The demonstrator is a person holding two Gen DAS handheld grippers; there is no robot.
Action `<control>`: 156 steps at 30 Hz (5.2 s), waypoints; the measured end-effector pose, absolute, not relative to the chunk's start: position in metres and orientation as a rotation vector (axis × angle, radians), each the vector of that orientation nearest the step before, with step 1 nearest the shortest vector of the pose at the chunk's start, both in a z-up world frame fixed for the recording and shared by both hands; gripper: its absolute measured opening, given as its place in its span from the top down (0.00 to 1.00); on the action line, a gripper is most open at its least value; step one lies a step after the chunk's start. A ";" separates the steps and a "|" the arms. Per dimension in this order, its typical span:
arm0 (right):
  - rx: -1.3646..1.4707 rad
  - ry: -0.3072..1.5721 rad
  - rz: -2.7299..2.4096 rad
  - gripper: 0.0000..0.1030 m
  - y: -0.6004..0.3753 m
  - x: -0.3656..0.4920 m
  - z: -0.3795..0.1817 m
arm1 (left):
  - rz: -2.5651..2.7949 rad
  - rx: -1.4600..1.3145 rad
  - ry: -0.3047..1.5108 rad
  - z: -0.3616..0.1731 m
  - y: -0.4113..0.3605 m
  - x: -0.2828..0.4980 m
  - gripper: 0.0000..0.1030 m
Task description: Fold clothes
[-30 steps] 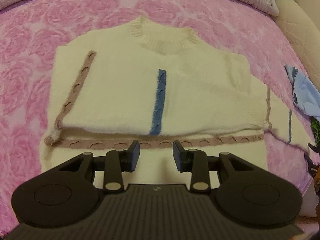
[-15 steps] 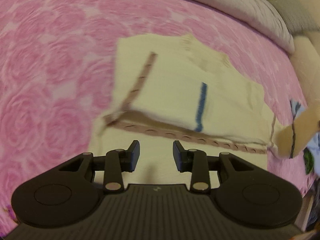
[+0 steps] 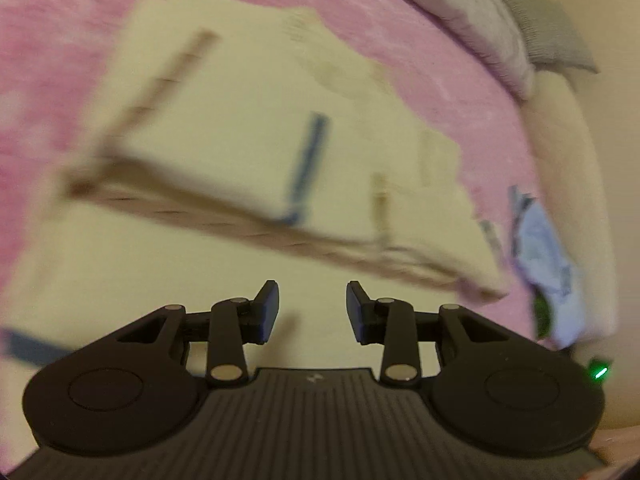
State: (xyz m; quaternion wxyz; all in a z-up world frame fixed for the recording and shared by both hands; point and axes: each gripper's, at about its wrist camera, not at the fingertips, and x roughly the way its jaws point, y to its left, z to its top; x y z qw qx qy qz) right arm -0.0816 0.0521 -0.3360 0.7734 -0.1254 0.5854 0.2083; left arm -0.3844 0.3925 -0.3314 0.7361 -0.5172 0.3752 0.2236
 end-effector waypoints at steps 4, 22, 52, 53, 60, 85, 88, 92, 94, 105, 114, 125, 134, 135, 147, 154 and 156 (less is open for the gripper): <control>-0.248 1.259 0.385 0.33 0.024 -0.045 -0.336 | 0.448 -1.183 0.782 -0.347 0.400 -0.333 0.67; -0.227 1.240 0.478 0.32 0.072 0.014 -0.347 | 0.424 -1.032 0.811 -0.350 0.398 -0.254 0.96; -0.313 1.292 0.570 0.24 0.108 -0.115 -0.347 | 0.669 -0.644 0.944 -0.349 0.485 -0.443 0.84; -0.313 1.296 0.565 0.24 0.100 -0.122 -0.346 | 0.690 -0.651 0.940 -0.345 0.485 -0.454 0.75; -0.173 1.387 0.553 0.24 0.023 -0.171 -0.334 | 0.643 -0.976 0.940 -0.339 0.439 -0.566 0.69; -0.241 1.567 1.002 0.77 -0.051 -0.199 -0.363 | 0.788 -1.190 0.843 -0.362 0.252 -0.667 0.92; -0.211 1.569 1.026 0.56 -0.052 -0.198 -0.363 | 0.755 -1.222 0.824 -0.369 0.251 -0.674 0.81; -0.211 1.517 1.107 0.54 -0.050 -0.207 -0.372 | 0.661 -1.194 0.761 -0.378 0.256 -0.680 0.80; -0.219 1.472 1.163 0.52 -0.051 -0.212 -0.375 | 0.616 -1.172 0.722 -0.383 0.258 -0.684 0.82; 0.040 1.381 1.392 0.69 -0.101 -0.207 -0.398 | 0.545 -1.025 0.547 -0.396 0.238 -0.698 0.93; 0.097 1.218 1.320 0.92 -0.127 -0.197 -0.338 | 0.533 -0.898 0.509 -0.333 0.194 -0.695 0.95; -0.019 1.271 1.071 0.57 -0.156 -0.238 -0.368 | 0.856 -0.766 0.762 -0.334 0.143 -0.688 0.85; -0.290 0.922 0.985 0.21 -0.156 -0.318 -0.307 | 0.896 -0.476 0.762 -0.279 0.055 -0.635 0.59; -0.299 0.902 0.994 0.21 -0.156 -0.326 -0.303 | 0.887 -0.475 0.753 -0.276 0.048 -0.631 0.59; -0.249 0.808 1.063 0.15 -0.184 -0.360 -0.260 | 0.888 -0.404 0.694 -0.251 0.002 -0.632 0.56; -0.226 0.801 1.086 0.14 -0.194 -0.367 -0.255 | 0.884 -0.397 0.695 -0.251 -0.008 -0.639 0.56; -0.221 0.801 1.092 0.14 -0.196 -0.368 -0.255 | 0.886 -0.394 0.691 -0.250 -0.010 -0.640 0.55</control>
